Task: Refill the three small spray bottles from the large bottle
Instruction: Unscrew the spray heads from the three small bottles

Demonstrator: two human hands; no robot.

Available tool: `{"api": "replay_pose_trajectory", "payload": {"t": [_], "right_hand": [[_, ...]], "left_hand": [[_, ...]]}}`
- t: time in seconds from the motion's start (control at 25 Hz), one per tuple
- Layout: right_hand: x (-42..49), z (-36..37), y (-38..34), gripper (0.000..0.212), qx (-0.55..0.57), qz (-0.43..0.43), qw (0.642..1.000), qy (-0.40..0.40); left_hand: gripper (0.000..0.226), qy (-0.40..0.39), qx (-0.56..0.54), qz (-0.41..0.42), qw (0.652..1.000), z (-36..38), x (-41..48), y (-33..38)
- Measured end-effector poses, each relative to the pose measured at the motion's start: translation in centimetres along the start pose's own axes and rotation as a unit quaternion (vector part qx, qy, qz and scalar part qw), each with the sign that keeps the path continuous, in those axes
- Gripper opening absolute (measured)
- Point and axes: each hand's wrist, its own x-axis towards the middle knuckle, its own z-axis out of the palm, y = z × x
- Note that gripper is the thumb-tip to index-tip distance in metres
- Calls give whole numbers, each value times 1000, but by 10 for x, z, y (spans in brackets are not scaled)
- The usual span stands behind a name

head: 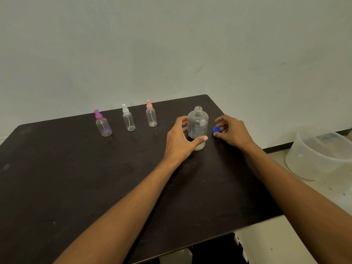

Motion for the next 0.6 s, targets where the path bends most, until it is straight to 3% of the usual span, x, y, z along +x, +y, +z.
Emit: {"api": "replay_pose_trajectory", "payload": {"t": [0.16,0.32,0.6], "right_hand": [[-8,-19,-18,41,42,-22,997,68],[-22,-55,-75,30,130,-84,979,131],[-76,-85,-171,28,207,-176,956,109]], "left_hand": [[99,10,16,11,1000,-29,-10,1],[90,73,4,24,997,-80,-24,10],[68,158,7,47,986,-156,-66,28]]}}
